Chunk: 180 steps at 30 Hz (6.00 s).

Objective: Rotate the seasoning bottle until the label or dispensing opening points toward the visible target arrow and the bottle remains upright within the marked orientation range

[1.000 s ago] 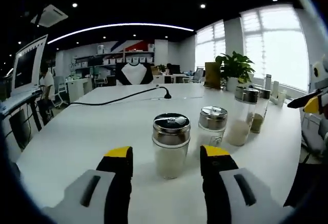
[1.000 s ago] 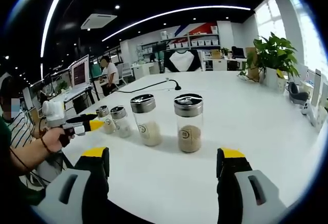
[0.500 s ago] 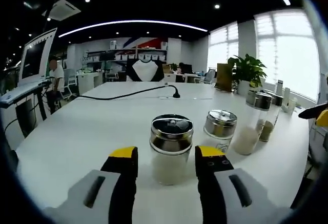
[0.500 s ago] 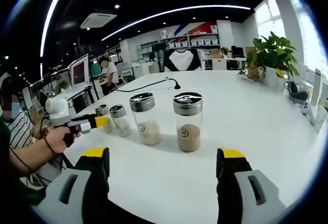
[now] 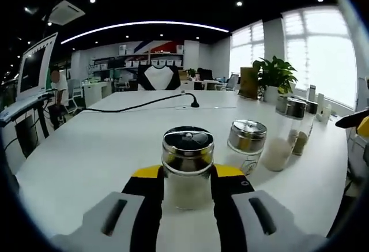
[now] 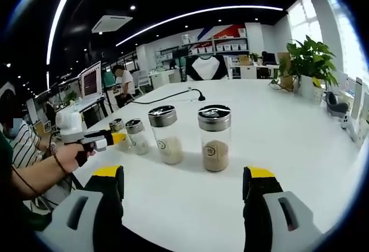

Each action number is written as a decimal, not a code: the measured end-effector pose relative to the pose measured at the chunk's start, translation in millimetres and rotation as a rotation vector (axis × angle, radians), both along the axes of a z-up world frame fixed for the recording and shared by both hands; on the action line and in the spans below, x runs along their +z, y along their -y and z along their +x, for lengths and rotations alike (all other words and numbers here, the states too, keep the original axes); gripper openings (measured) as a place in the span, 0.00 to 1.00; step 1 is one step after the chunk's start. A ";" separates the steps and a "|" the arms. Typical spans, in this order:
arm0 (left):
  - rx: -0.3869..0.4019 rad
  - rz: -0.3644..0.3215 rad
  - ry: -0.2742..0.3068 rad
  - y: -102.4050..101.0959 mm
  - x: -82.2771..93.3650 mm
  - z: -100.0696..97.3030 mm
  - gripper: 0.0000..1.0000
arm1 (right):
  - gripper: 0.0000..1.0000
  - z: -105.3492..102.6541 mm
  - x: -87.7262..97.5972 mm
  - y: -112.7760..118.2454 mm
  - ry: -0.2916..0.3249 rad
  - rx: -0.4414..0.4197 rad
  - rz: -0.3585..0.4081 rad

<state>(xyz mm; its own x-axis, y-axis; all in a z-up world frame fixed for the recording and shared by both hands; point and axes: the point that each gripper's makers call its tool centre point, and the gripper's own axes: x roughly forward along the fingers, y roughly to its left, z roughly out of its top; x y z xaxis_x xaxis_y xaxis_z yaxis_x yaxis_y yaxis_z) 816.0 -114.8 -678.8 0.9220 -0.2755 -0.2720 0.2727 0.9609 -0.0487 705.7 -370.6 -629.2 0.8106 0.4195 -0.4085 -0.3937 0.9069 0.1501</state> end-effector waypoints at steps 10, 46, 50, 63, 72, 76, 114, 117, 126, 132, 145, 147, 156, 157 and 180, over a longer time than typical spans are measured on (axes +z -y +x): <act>-0.015 0.009 0.002 0.8 0.2 -0.4 0.33 | 0.87 -0.7 0.2 -2.9 -0.001 0.007 0.001; -0.351 0.002 0.038 7.0 1.8 -4.2 0.33 | 0.86 -0.7 -0.9 -2.6 -0.004 0.008 0.006; -0.407 0.003 0.039 8.9 1.8 -5.3 0.33 | 0.86 -0.4 -1.1 -1.8 -0.005 0.004 0.009; -0.618 0.020 0.038 15.0 1.7 -9.7 0.33 | 0.86 -1.7 -0.7 -0.9 -0.002 0.004 0.007; -0.715 0.019 0.047 16.6 2.0 -10.5 0.33 | 0.86 -3.7 -0.3 -2.6 -0.004 0.010 0.004; -0.747 0.019 0.046 16.8 1.9 -10.4 0.33 | 0.86 -3.1 -0.2 -1.4 -0.005 0.005 0.004; -0.768 0.039 0.024 9.3 7.3 -14.1 0.53 | 0.86 0.1 6.7 -3.8 -0.011 0.024 0.026; -0.659 0.025 0.015 2.7 5.1 -15.5 0.53 | 0.86 0.7 8.3 -2.1 -0.007 0.020 0.023; -0.389 -0.007 -0.047 -9.3 -5.2 -25.1 0.54 | 0.85 1.0 7.8 -2.8 -0.012 0.024 0.024; -0.213 -0.095 -0.021 -16.8 4.4 -21.4 0.54 | 0.85 2.2 10.3 -4.5 -0.008 0.029 0.020; 0.024 -0.122 -0.029 -7.0 -1.5 -10.0 0.56 | 0.85 2.0 8.5 -9.2 -0.015 0.047 0.010; 0.059 -0.123 -0.032 -7.5 -1.5 -8.1 0.55 | 0.85 2.1 6.6 -9.5 -0.023 0.047 0.010; 0.088 -0.002 -0.017 1.0 2.0 -3.3 0.50 | 0.84 2.3 3.5 -9.4 -0.029 0.047 0.015; 0.102 -0.032 -0.012 1.8 4.3 -2.7 0.50 | 0.84 2.2 3.1 -9.3 -0.030 0.047 0.014; 0.100 -0.001 -0.013 0.0 1.4 4.8 0.34 | 0.83 -0.4 2.4 -7.4 -0.030 0.035 0.027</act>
<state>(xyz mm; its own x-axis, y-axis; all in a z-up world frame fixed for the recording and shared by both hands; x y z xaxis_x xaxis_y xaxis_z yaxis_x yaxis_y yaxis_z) 820.9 -114.7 -677.4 0.9413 -0.1821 -0.2844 0.1744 0.9833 -0.0526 705.2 -363.3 -626.8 0.7827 0.4586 -0.4208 -0.4198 0.8881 0.1870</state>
